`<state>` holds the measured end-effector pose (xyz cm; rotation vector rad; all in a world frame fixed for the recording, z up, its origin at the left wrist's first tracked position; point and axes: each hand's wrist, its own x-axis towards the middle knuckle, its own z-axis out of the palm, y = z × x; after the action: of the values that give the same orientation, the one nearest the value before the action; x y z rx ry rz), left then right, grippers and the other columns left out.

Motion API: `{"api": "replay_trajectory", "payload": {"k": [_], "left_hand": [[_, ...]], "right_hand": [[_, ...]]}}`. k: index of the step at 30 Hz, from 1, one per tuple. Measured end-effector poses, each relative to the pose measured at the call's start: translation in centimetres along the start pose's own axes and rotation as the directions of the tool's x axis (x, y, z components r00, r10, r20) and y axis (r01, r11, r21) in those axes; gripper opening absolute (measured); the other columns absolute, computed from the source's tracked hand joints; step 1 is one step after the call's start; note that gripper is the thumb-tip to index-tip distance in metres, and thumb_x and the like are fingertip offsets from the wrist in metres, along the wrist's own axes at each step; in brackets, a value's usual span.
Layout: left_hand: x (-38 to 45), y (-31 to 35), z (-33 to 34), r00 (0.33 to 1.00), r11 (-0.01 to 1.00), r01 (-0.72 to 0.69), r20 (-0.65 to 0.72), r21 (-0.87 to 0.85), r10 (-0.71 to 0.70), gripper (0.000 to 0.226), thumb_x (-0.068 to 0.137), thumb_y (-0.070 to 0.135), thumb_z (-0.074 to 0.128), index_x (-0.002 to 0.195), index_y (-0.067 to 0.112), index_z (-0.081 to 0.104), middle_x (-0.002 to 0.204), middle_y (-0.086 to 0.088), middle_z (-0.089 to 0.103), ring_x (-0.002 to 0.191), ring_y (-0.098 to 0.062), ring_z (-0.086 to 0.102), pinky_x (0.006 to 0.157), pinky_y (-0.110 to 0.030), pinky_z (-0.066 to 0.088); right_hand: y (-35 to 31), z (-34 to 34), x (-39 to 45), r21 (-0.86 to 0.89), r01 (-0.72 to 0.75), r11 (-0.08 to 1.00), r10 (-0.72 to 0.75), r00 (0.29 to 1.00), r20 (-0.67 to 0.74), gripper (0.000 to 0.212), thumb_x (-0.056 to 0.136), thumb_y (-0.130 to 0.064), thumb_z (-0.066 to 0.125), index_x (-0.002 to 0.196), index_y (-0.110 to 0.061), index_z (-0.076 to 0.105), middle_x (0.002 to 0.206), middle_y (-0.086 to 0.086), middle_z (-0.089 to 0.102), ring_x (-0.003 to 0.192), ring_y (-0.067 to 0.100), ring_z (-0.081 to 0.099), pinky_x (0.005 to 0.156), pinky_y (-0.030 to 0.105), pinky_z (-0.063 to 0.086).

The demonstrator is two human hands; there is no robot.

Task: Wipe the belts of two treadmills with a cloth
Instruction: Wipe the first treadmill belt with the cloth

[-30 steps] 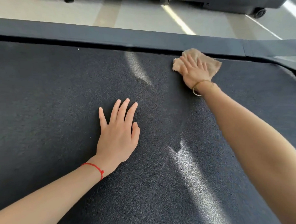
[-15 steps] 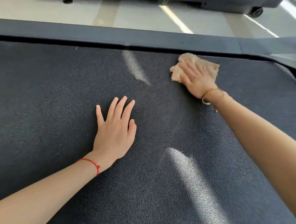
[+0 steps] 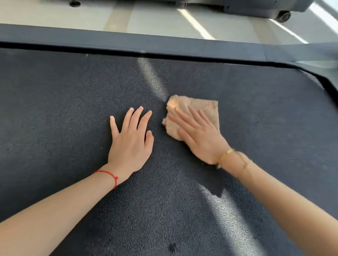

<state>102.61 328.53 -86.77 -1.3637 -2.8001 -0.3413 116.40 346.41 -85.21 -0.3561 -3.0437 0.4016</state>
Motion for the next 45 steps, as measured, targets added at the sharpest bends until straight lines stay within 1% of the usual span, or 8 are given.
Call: {"api": "replay_trajectory", "payload": {"k": [3, 9, 15, 25, 28, 34, 40, 45], "left_hand": [[0.0, -0.1, 0.1, 1.0, 1.0, -0.002, -0.005, -0.017, 0.002, 0.058, 0.098, 0.036, 0.024, 0.155, 0.025, 0.024, 0.163, 0.001, 0.02, 0.152, -0.019, 0.009, 0.118, -0.065, 0.006], [0.1, -0.2, 0.3, 0.999, 0.999, -0.012, -0.03, -0.04, 0.01, 0.057, 0.098, 0.036, 0.025, 0.154, 0.025, 0.027, 0.162, 0.0, 0.023, 0.152, -0.02, 0.012, 0.117, -0.067, 0.007], [0.0, -0.3, 0.5, 0.999, 0.998, -0.014, -0.052, -0.058, 0.011, 0.055, 0.099, 0.034, 0.03, 0.153, 0.023, 0.03, 0.161, -0.001, 0.025, 0.151, -0.021, 0.014, 0.117, -0.068, 0.007], [0.0, -0.2, 0.5, 0.997, 0.996, -0.009, -0.081, -0.085, 0.002, 0.052, 0.099, 0.029, 0.038, 0.151, 0.022, 0.035, 0.16, -0.003, 0.029, 0.15, -0.023, 0.018, 0.117, -0.067, 0.008], [-0.1, -0.2, 0.4, 0.997, 0.997, -0.014, -0.076, -0.077, 0.008, 0.053, 0.1, 0.029, 0.037, 0.152, 0.022, 0.034, 0.161, -0.003, 0.028, 0.151, -0.023, 0.017, 0.117, -0.067, 0.007], [-0.2, -0.1, 0.3, 0.998, 0.997, -0.013, -0.062, -0.076, 0.008, 0.053, 0.102, 0.031, 0.034, 0.154, 0.022, 0.03, 0.162, -0.003, 0.025, 0.152, -0.022, 0.013, 0.118, -0.065, 0.005], [-0.1, -0.3, 0.4, 0.998, 0.996, -0.019, -0.06, -0.082, 0.014, 0.053, 0.102, 0.03, 0.033, 0.154, 0.021, 0.03, 0.163, -0.004, 0.024, 0.152, -0.023, 0.012, 0.118, -0.066, 0.004], [-0.3, -0.4, 0.4, 0.998, 0.997, -0.035, -0.058, -0.073, 0.03, 0.053, 0.103, 0.031, 0.032, 0.155, 0.021, 0.028, 0.163, -0.004, 0.023, 0.152, -0.023, 0.013, 0.118, -0.065, 0.004]], "right_hand": [[1.4, -0.4, -2.9, -0.032, 0.002, 1.0, -0.001, 1.0, 0.011, 0.049, 0.107, -0.039, 0.02, 0.156, -0.039, 0.012, 0.164, -0.016, 0.004, 0.152, 0.013, -0.005, 0.122, 0.034, -0.008], [5.7, -2.1, -0.6, -0.021, -0.387, 0.922, 0.386, 0.922, -0.02, 0.049, 0.108, -0.037, 0.019, 0.155, -0.04, 0.009, 0.165, -0.012, 0.0, 0.152, 0.023, -0.006, 0.122, 0.041, -0.008], [-3.4, 0.0, -7.9, -0.033, -0.076, 0.997, 0.078, 0.995, 0.055, 0.051, 0.107, -0.037, 0.021, 0.156, -0.037, 0.008, 0.163, -0.013, -0.001, 0.152, 0.016, -0.01, 0.123, 0.044, -0.004], [-11.0, 1.2, -17.2, 0.036, 0.264, 0.964, -0.265, 0.938, 0.222, 0.052, 0.108, -0.039, 0.027, 0.156, -0.038, 0.008, 0.164, -0.017, -0.003, 0.152, 0.016, -0.012, 0.123, 0.043, -0.002], [-8.6, 0.8, -15.4, -0.029, 0.216, 0.976, -0.204, 0.954, 0.217, 0.052, 0.107, -0.041, 0.026, 0.156, -0.038, 0.008, 0.164, -0.017, -0.004, 0.151, 0.016, -0.013, 0.123, 0.042, -0.004], [-5.7, -0.3, -10.9, -0.088, -0.186, 0.979, 0.195, 0.974, 0.117, 0.052, 0.106, -0.042, 0.018, 0.155, -0.043, 0.0, 0.162, -0.02, -0.008, 0.151, 0.018, -0.015, 0.12, 0.037, -0.016], [-10.1, 1.3, -16.3, -0.027, 0.042, 0.999, -0.037, 0.982, 0.183, 0.053, 0.107, -0.043, 0.017, 0.155, -0.041, -0.003, 0.163, -0.019, -0.012, 0.15, 0.018, -0.021, 0.123, 0.044, -0.008], [-9.2, 1.4, -17.2, 0.03, -0.02, 0.999, 0.016, 0.991, 0.136, 0.052, 0.107, -0.042, 0.022, 0.156, -0.04, 0.006, 0.164, -0.017, -0.005, 0.152, 0.018, -0.012, 0.123, 0.042, -0.006]]}}
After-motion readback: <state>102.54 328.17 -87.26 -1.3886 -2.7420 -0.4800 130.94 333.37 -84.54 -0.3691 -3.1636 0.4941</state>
